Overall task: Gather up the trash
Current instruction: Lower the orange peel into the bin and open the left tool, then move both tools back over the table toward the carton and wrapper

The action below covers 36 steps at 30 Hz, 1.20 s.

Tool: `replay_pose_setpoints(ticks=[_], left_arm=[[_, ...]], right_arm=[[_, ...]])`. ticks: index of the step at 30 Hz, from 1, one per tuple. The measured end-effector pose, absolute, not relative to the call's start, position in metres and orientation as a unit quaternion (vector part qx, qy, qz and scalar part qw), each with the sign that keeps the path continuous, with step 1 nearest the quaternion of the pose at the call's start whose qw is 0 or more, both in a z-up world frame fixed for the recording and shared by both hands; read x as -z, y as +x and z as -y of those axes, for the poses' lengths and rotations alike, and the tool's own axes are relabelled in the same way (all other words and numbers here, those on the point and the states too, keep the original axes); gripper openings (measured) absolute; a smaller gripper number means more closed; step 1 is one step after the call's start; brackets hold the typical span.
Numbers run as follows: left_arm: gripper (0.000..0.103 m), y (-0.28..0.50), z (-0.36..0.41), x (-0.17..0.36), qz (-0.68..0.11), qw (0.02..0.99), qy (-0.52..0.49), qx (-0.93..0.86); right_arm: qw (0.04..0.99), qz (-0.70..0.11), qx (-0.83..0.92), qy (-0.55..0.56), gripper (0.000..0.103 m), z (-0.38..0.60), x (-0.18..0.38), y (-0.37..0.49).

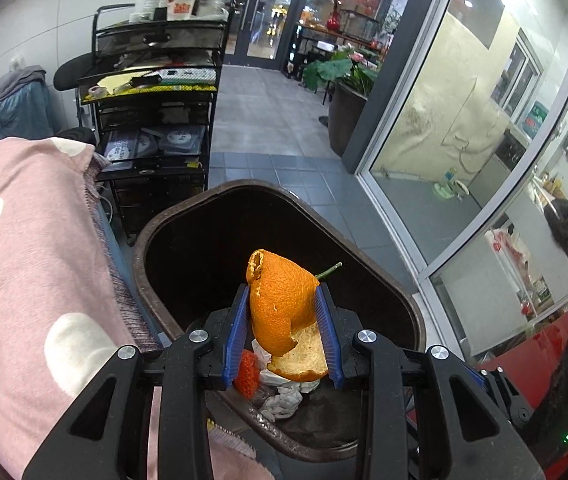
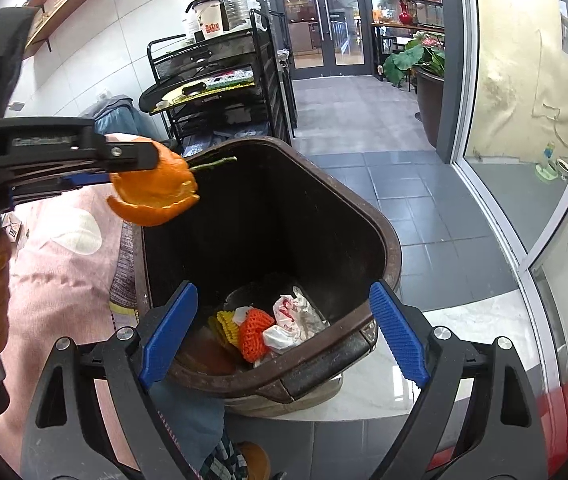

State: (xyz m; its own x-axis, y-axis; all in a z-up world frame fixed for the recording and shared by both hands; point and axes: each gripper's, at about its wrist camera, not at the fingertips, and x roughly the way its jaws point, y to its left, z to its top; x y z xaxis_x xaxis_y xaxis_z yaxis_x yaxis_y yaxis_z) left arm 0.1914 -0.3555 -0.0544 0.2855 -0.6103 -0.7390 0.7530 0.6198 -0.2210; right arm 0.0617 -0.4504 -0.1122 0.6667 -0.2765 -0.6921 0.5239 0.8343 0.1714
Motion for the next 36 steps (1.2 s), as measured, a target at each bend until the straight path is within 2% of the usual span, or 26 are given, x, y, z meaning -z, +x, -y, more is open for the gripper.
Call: replay_pose_setpoints(ticks=[1,4,6,12,18,30,36], left_arm=[[0.033,0.192,0.358,0.057,-0.420,0.796,0.091,0.427],[0.042,0.195,0.363,0.060,-0.420,0.794,0.098,0.427],[0.071,0.195,0.364,0.060,-0.417,0.798,0.097,0.425],[0.093,0.191,0.360,0.056,-0.400,0.799,0.100,0.439],[0.097,0.185,0.337,0.052,-0.386,0.816,0.091,0.420],[0.097,0.177,0.262,0.026,-0.358,0.846,0.004,0.394],[0.097,0.167,0.232,0.017,-0.330,0.870,0.013,0.366]], right_arm=[[0.894,-0.342,0.224,0.182,0.087,0.451,0.112,0.061],[0.892,-0.345,0.226,0.184,0.087,0.452,0.114,0.058],[0.891,-0.345,0.227,0.186,0.087,0.453,0.114,0.057],[0.891,-0.346,0.227,0.190,0.088,0.456,0.114,0.058],[0.891,-0.347,0.220,0.192,0.088,0.453,0.115,0.061],[0.898,-0.349,0.193,0.185,0.088,0.434,0.112,0.076],[0.907,-0.341,0.177,0.173,0.088,0.423,0.102,0.086]])
